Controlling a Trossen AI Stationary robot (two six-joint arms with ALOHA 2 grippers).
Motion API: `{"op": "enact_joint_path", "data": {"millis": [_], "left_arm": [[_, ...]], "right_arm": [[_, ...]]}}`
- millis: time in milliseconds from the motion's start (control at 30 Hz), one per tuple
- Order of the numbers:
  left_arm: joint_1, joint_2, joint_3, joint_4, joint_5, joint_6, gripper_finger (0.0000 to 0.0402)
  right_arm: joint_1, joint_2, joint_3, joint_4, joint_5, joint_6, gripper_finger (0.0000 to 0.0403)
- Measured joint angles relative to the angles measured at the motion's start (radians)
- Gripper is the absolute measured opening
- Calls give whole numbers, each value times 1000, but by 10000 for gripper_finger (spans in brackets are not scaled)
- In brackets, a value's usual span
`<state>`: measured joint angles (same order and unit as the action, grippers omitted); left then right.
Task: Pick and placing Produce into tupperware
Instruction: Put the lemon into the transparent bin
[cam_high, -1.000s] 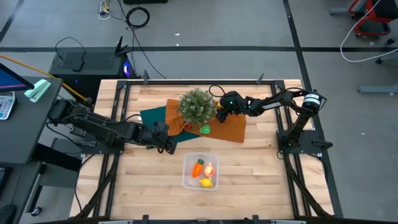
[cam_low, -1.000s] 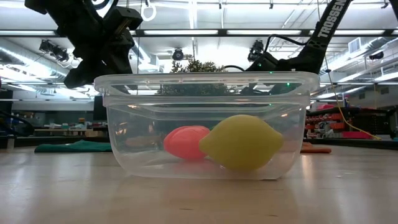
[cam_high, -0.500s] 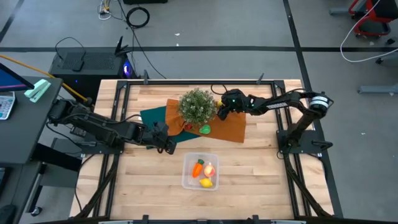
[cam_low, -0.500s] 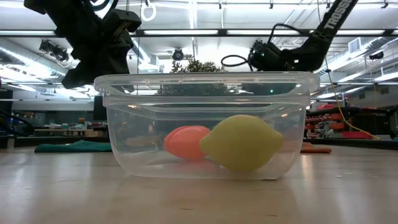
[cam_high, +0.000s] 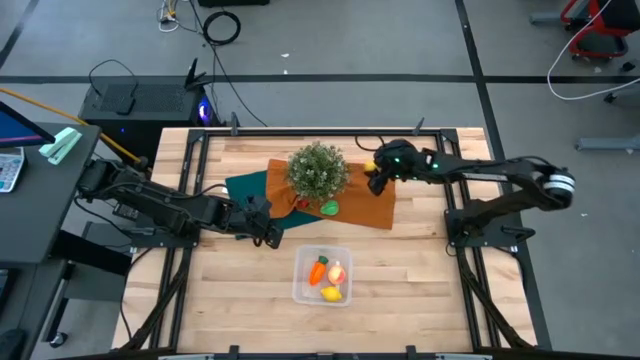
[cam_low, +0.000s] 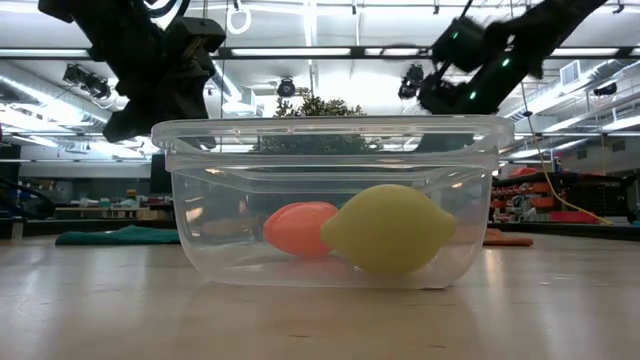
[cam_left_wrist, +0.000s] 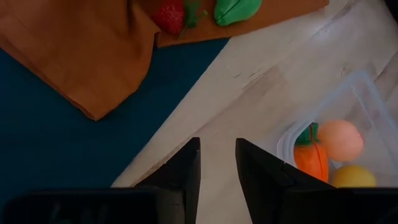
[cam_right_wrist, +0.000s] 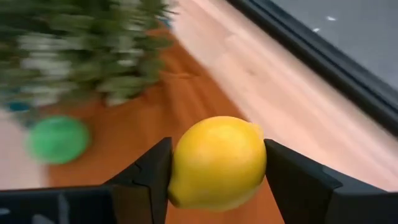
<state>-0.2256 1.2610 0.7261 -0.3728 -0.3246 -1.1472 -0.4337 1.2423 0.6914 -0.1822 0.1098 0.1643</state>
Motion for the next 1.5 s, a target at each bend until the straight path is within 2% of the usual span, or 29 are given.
{"op": "enact_joint_path", "data": {"millis": [167,367,633,833,1133,1333,1500], "left_arm": [[0,0,0,1,-11,34,107],[0,0,0,1,-12,58,107],[0,0,0,1,-12,71,107],[-1,0,0,1,-12,70,107],[-4,0,0,2,15,68,107],[-26,0,0,1,33,82,107],[-55,0,0,-20,61,106,107]], "right_arm": [[94,-134,0,-135,-66,109,187],[275,-227,0,-210,-91,282,188],[540,-217,0,-233,-123,520,188],[685,-172,0,-130,-166,671,188],[732,-62,7,170,-213,760,188],[711,74,186,153,-228,646,188],[687,222,417,-32,-247,478,187]]}}
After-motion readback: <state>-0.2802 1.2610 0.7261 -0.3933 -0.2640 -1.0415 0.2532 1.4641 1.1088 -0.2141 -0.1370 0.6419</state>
